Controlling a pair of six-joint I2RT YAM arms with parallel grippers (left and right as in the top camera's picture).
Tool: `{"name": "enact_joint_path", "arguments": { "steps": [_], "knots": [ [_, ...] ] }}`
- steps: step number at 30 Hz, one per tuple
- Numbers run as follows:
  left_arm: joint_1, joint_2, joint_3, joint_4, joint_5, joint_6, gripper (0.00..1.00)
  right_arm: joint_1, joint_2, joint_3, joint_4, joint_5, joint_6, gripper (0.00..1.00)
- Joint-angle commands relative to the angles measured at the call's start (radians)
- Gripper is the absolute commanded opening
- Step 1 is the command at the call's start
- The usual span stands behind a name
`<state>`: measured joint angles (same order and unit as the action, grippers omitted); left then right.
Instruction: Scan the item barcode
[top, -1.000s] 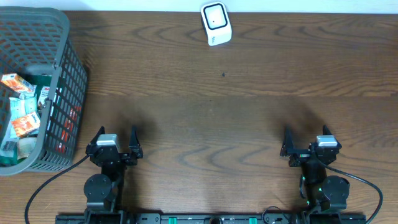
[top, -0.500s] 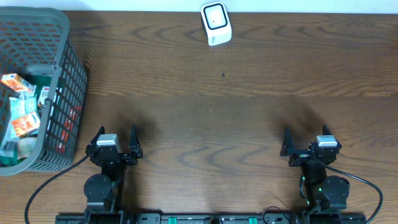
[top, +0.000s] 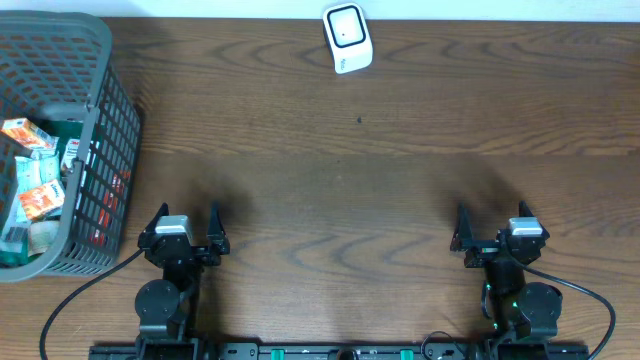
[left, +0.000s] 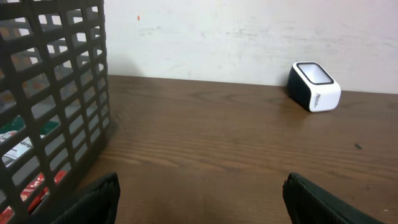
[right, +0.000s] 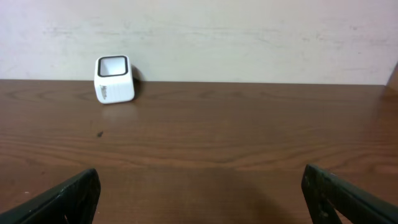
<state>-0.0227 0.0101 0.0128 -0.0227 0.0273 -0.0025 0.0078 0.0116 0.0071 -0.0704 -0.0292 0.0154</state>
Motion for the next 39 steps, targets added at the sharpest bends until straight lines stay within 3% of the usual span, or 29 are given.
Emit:
{"name": "enact_joint_path", "arguments": {
  "steps": [1, 32, 35, 38, 39],
  "knots": [
    [-0.003, -0.006, -0.009, -0.048, -0.013, 0.006, 0.85, -0.004, -0.005, -0.002, -0.004, 0.010, 0.003, 0.99],
    [-0.003, -0.006, -0.009, -0.021, -0.012, 0.005, 0.85, -0.004, -0.005, -0.002, -0.004, 0.010, 0.003, 0.99],
    [-0.003, -0.006, 0.007, 0.054, 0.147, -0.003, 0.85, -0.004, -0.005, -0.002, -0.004, 0.010, 0.003, 0.99],
    [-0.003, 0.000, 0.113, -0.038, 0.190, -0.058, 0.85, -0.004, -0.005, -0.002, -0.004, 0.010, 0.003, 0.99],
    [-0.003, 0.018, 0.212, -0.140, 0.191, -0.063, 0.85, -0.004, -0.005, -0.002, -0.004, 0.010, 0.003, 0.99]
  ]
}}
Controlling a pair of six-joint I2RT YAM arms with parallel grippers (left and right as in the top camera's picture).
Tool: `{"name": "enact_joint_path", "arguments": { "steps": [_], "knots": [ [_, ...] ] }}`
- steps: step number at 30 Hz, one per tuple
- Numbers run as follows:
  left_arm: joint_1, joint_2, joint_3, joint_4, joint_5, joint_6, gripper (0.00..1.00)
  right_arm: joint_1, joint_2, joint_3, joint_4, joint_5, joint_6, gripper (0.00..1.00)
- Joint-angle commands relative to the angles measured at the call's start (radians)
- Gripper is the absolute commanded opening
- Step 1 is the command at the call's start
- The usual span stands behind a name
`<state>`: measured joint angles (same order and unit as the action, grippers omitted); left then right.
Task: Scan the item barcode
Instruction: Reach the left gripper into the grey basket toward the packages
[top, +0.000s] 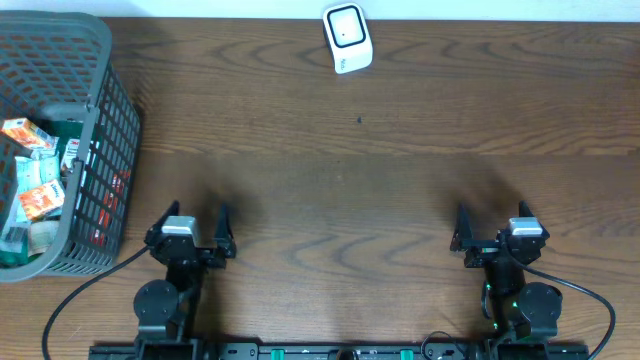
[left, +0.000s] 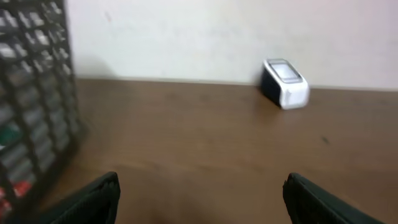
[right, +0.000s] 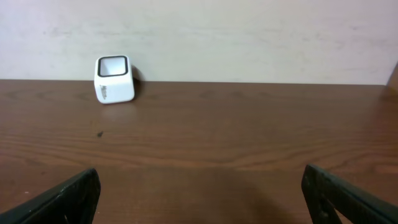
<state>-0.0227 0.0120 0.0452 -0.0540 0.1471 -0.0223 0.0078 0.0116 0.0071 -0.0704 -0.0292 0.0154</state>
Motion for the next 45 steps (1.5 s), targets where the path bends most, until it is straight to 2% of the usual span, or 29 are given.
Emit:
{"name": "enact_joint_path", "arguments": {
  "steps": [1, 3, 6, 9, 10, 12, 14, 18, 19, 23, 26, 29, 31, 41, 45],
  "knots": [
    [-0.003, 0.034, 0.245, -0.168, 0.071, -0.043, 0.85, -0.004, -0.005, -0.002, -0.004, 0.010, 0.003, 0.99],
    [-0.003, 0.125, 0.465, -0.330, 0.071, -0.062, 0.85, -0.004, -0.005, -0.002, -0.004, 0.010, 0.003, 0.99],
    [-0.003, 0.257, 0.694, -0.495, 0.101, -0.100, 0.85, -0.004, -0.005, -0.002, -0.004, 0.010, 0.003, 0.99],
    [-0.003, 0.474, 1.017, -0.739, 0.144, -0.109, 0.85, -0.004, -0.005, -0.002, -0.004, 0.010, 0.003, 0.99],
    [-0.003, 0.612, 1.215, -0.879, 0.143, -0.091, 0.85, -0.004, -0.005, -0.002, -0.004, 0.010, 0.003, 0.99],
    [-0.003, 0.755, 1.417, -1.013, 0.129, -0.055, 0.85, -0.004, -0.005, -0.002, -0.004, 0.010, 0.003, 0.99],
    [-0.003, 1.011, 1.763, -1.246, 0.103, -0.010, 0.85, -0.004, -0.005, -0.002, -0.004, 0.010, 0.003, 0.99],
    [0.000, 1.358, 2.210, -1.548, 0.057, 0.029, 0.86, -0.004, -0.005, -0.002, -0.004, 0.010, 0.003, 0.99],
    [0.000, 1.439, 2.303, -1.599, 0.054, 0.030, 1.00, -0.004, -0.005, -0.002, -0.004, 0.010, 0.003, 0.99],
    [0.000, 1.592, 2.427, -1.631, 0.045, 0.034, 1.00, -0.004, -0.005, -0.002, -0.004, 0.010, 0.003, 0.99],
    [0.010, 1.631, 2.427, -1.614, -0.077, 0.048, 0.95, -0.004, -0.005, -0.002, -0.004, 0.010, 0.003, 0.99],
    [0.056, 1.661, 2.427, -1.623, -0.313, -0.190, 0.94, -0.004, -0.005, -0.002, -0.004, 0.010, 0.003, 0.99],
    [0.110, 1.666, 2.426, -1.634, -0.392, -0.272, 0.93, -0.004, -0.005, -0.002, -0.004, 0.010, 0.003, 0.99],
    [0.465, 1.666, 2.389, -1.635, -0.402, -0.386, 0.94, -0.004, -0.005, -0.002, -0.004, 0.010, 0.003, 0.99],
    [0.584, 1.666, 2.314, -1.635, -0.403, -0.452, 0.94, -0.004, -0.005, -0.002, -0.004, 0.010, 0.003, 0.99]
  ]
}}
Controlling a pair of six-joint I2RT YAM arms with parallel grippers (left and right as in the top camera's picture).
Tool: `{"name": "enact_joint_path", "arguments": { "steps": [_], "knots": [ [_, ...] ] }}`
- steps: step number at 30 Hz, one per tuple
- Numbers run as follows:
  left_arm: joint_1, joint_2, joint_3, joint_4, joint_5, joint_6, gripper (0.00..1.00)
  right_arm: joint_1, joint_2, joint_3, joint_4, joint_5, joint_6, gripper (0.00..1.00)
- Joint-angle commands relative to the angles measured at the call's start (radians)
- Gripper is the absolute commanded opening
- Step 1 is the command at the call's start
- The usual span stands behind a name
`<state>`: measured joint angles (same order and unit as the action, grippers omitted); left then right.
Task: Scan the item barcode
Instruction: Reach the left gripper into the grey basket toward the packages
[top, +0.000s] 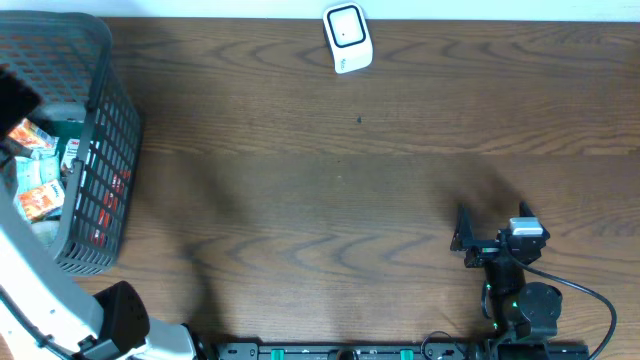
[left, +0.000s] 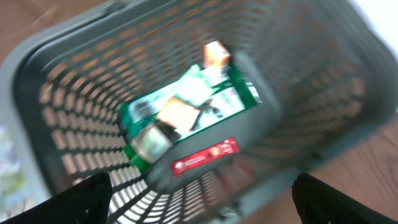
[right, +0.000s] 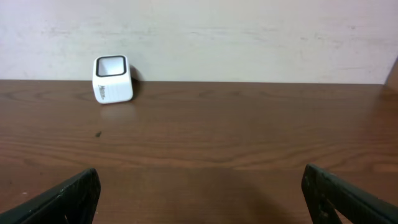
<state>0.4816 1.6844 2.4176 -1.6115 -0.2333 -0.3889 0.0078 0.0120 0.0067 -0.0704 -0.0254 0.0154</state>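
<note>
The grey mesh basket (left: 50, 81) fills the left wrist view from above. Inside lie a green packet (left: 186, 106), a small orange box (left: 216, 55) and a red-labelled pack (left: 205, 155), all blurred. My left gripper (left: 199, 208) hangs open over the basket with nothing between its fingers. In the overhead view the basket (top: 105, 110) stands at the far left with the packets (top: 35, 190) in it. The white barcode scanner (top: 346, 37) sits at the table's back edge and also shows as the scanner (right: 112, 79). My right gripper (right: 199, 199) rests open and empty near the front edge.
The left arm (top: 40, 290) reaches up from the front left across the basket's near side. A pale wall runs behind the table. Brown wooden tabletop (top: 330, 200) lies between basket, scanner and the right gripper (top: 492, 225).
My left arm has gone from its low place at the front of the table to high over the basket, its camera now looking down into it. The right arm has not moved.
Both grippers rested open at the front edge, the left one facing the basket's side and the scanner. Then the left wrist had turned slightly away from the basket. Now it hangs open above the basket's contents; the right gripper has stayed put.
</note>
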Motion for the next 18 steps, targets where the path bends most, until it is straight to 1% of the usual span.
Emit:
{"name": "enact_joint_path", "arguments": {
  "steps": [1, 4, 7, 10, 12, 14, 16, 18],
  "knots": [
    [0.091, -0.006, -0.072, -0.077, -0.023, -0.093, 0.94, -0.004, -0.005, -0.001, -0.004, 0.006, 0.003, 0.99],
    [0.138, -0.005, -0.170, -0.063, -0.022, -0.112, 0.94, -0.004, -0.005, -0.001, -0.004, 0.006, 0.003, 0.99],
    [0.154, -0.005, -0.287, -0.008, -0.023, -0.114, 0.94, -0.004, -0.005, -0.001, -0.004, 0.006, 0.003, 0.99],
    [0.157, -0.005, -0.412, 0.059, -0.036, -0.114, 0.94, -0.004, -0.005, -0.001, -0.004, 0.006, 0.003, 0.99],
    [0.157, -0.005, -0.501, 0.124, -0.078, -0.114, 0.94, -0.004, -0.005, -0.001, -0.004, 0.006, 0.003, 0.99],
    [0.157, -0.005, -0.551, 0.167, -0.093, -0.113, 0.94, -0.004, -0.005, -0.001, -0.004, 0.006, 0.003, 0.99],
    [0.157, -0.005, -0.607, 0.215, -0.094, -0.097, 0.94, -0.004, -0.005, -0.001, -0.004, 0.006, 0.003, 0.99],
    [0.157, -0.005, -0.695, 0.285, -0.094, -0.026, 0.94, -0.004, -0.005, -0.001, -0.004, 0.006, 0.003, 0.99]
  ]
}}
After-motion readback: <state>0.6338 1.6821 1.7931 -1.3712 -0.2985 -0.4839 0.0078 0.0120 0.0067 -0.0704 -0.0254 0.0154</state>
